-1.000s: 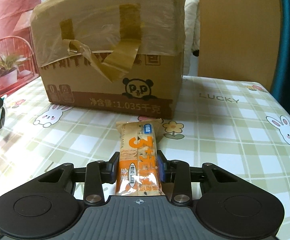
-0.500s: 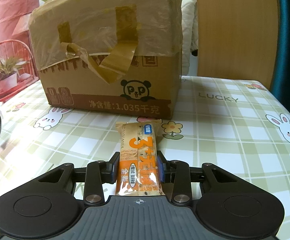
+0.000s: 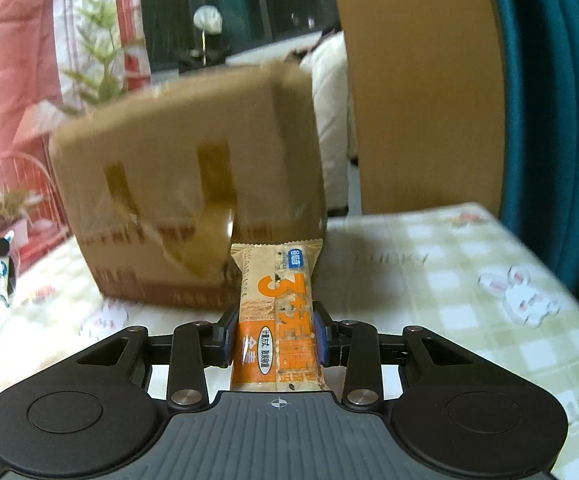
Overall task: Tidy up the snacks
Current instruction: 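Carry both packets over the box and open both grippers to drop them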
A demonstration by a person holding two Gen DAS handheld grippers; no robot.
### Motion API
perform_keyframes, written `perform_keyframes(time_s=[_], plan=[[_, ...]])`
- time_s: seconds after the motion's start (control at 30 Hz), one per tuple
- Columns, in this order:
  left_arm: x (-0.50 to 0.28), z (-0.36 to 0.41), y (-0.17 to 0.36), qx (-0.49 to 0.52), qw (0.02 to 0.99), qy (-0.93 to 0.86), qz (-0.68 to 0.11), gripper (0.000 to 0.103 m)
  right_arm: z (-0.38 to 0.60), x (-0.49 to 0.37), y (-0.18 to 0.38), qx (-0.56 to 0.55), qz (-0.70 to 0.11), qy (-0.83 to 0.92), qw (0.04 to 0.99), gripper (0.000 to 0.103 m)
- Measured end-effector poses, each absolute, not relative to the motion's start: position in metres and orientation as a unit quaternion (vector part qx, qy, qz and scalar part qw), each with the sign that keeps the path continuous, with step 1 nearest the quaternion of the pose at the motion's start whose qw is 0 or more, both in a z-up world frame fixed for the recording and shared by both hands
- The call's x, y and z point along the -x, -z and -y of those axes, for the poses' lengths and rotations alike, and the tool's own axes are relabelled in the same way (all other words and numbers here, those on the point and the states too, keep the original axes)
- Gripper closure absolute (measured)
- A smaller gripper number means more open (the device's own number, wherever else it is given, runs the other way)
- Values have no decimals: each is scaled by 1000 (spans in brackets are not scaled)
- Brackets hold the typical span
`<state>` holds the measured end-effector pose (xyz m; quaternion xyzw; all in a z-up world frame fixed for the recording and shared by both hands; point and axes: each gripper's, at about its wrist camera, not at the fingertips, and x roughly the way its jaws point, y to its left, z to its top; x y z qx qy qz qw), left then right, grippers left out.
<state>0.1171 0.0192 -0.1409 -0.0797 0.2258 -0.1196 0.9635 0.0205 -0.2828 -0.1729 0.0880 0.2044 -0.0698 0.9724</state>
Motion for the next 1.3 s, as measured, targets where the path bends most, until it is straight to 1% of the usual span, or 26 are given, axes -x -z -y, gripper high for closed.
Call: perform_keyframes(time_s=[0.13,0.3,0.53,0.7,0.87,1.0,1.07,1.1,1.13,1.17,1.2,1.23,1.27,1.3], plan=[[-119,-8,120,73,968,135,-199,57,294,-11,141,-105,-156,76,979,70],[-126,5,97,68,972,154,-165,57,298,-10,97,-84,-109,70,988,70],[-148,24,69,59,975,172,-131,57,298,-40,44,-63,-67,40,995,70],[-189,46,44,33,978,174,-111,57,294,-103,18,-45,-81,22,995,70],[-247,66,36,24,973,180,-144,57,290,-173,11,-24,-129,27,991,70],[-276,71,46,1,969,174,-175,57,287,-202,26,-15,-165,36,986,69],[-285,69,53,2,967,171,-191,55,284,-208,32,-7,-176,45,983,66],[-286,66,55,5,965,173,-195,52,285,-207,34,-8,-175,48,983,58],[-286,63,55,5,965,173,-195,42,286,-206,35,-12,-173,50,984,44],[-284,61,56,4,966,171,-194,35,289,-203,35,-19,-170,52,984,38],[-281,60,56,1,967,169,-191,25,291,-201,35,-26,-167,52,984,34],[-278,60,55,-2,967,169,-189,19,292,-198,35,-30,-167,51,984,33],[-276,59,54,-7,967,170,-188,17,292,-196,35,-30,-168,49,984,31],[-273,60,52,-14,967,172,-188,16,291,-194,34,-28,-168,49,984,24]])
